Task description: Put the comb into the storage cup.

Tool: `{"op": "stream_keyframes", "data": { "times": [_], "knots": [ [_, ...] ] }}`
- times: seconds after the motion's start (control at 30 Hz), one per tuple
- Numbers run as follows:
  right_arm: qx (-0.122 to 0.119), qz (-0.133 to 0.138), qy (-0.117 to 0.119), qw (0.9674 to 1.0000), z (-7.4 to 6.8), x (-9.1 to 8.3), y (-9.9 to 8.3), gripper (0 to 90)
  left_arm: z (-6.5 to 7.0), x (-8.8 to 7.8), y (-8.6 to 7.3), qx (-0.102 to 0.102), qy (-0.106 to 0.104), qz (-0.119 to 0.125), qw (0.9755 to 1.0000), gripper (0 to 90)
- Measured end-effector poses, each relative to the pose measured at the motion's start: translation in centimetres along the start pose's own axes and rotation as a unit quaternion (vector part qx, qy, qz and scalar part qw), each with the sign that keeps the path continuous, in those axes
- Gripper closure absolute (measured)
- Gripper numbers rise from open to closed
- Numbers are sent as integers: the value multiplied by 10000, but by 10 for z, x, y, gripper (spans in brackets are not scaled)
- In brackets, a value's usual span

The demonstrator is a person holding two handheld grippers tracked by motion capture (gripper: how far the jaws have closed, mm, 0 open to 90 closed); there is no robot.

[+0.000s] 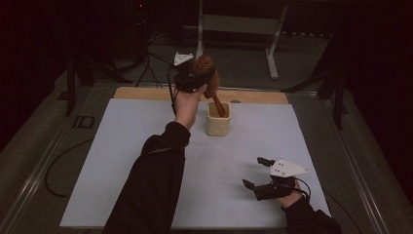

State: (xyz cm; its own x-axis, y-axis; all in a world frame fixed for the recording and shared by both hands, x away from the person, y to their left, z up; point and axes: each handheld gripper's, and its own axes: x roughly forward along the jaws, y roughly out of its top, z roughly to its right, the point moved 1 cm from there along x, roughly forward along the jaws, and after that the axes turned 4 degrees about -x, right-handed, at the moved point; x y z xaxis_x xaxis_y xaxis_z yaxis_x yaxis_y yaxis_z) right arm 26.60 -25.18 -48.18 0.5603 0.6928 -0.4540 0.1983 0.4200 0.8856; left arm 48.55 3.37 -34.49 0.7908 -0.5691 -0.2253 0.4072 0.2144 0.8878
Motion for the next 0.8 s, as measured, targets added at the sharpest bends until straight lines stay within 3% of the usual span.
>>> {"op": "stream_keyframes", "data": {
  "times": [0.3,0.8],
  "knots": [
    [-5,-24,18,10000,1,1,-2,79,-7,15,-19,-189,156,-172,9996,535],
    [24,-19,20,10000,2,1,-2,79,-16,28,-42,-312,97,-397,9987,535]
  ]
}}
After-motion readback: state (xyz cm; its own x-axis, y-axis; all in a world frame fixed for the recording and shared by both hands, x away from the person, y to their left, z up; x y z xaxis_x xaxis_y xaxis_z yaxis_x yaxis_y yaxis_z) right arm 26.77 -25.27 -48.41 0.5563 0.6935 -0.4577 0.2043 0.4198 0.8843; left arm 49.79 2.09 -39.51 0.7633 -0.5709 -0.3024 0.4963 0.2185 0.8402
